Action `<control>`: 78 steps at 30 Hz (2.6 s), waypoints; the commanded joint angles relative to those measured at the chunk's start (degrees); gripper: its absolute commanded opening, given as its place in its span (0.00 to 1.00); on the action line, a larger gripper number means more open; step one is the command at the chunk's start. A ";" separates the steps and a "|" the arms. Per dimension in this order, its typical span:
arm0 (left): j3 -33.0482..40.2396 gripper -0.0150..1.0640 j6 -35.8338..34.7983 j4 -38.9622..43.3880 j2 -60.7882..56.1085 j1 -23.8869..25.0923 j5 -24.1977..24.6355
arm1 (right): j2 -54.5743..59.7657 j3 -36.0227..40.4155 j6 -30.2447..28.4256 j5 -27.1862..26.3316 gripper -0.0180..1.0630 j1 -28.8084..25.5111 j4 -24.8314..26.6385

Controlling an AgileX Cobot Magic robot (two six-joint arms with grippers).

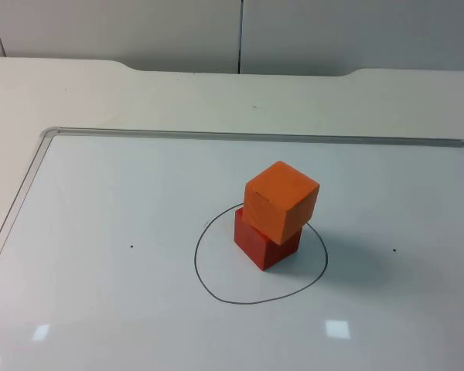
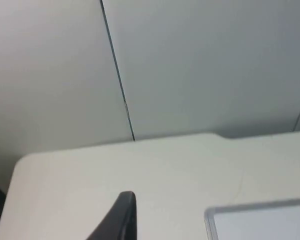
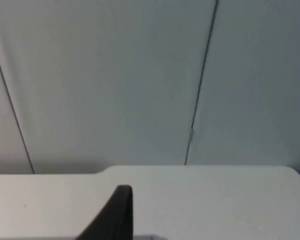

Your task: Pick up one cube with the left hand and another cube with the right hand. First place the cube in the right hand at the target position, then stack the cube in the left hand on top.

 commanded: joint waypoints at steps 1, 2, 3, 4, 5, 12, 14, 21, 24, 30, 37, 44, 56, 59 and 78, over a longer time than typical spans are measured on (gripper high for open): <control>7.29 0.99 -0.37 -0.81 -5.56 0.01 -0.79 | -5.41 7.07 3.05 0.08 0.99 -0.08 -2.74; 11.49 0.99 -0.48 -0.81 -8.18 0.01 -1.59 | -8.51 11.52 3.17 -0.79 0.99 -0.08 -2.87; 11.49 0.99 -0.48 -0.81 -8.18 0.01 -1.59 | -8.51 11.52 3.17 -0.79 0.99 -0.08 -2.87; 15.40 0.99 -0.67 -0.66 -11.29 0.01 -2.30 | -11.65 15.88 4.16 -1.81 0.99 -0.08 -2.87; 18.35 0.99 -1.96 -0.43 -14.61 0.01 -2.71 | -14.16 19.35 5.60 -2.75 0.99 -0.08 -2.99; 30.98 0.99 -4.90 -0.38 -32.01 0.01 -2.44 | -30.73 35.76 7.59 0.27 0.99 -0.08 -1.69; 31.49 0.99 -4.90 -0.28 -33.97 0.01 -1.81 | -31.44 36.31 7.59 0.76 0.99 -0.08 -1.88; 34.52 0.99 -4.90 0.87 -42.34 0.01 2.46 | -42.95 38.64 5.65 8.06 0.99 1.22 -3.09; 37.79 0.99 -4.90 0.87 -45.93 0.01 4.41 | -47.28 40.12 5.77 8.79 0.99 1.22 -2.96; 40.71 0.99 -4.90 0.55 -51.84 0.01 5.31 | -48.37 41.70 5.60 11.85 0.99 1.22 -2.27; 40.71 0.99 -4.79 0.87 -56.56 0.01 7.44 | -48.37 43.74 5.40 10.88 0.99 1.22 -1.41; 47.24 0.99 -4.68 0.87 -57.06 -0.11 6.65 | -48.37 47.94 5.40 10.32 0.99 1.22 -0.18; 53.78 0.99 -4.30 0.87 -57.06 -0.20 7.75 | -48.37 50.27 5.25 8.35 0.99 1.22 -0.35; 53.78 0.99 -4.30 0.87 -57.06 -0.20 7.75 | -48.37 50.27 5.25 8.35 0.99 1.22 -0.35; 53.78 0.99 -4.30 0.97 -57.06 -0.20 7.75 | -48.37 50.32 5.44 8.29 0.99 1.22 1.38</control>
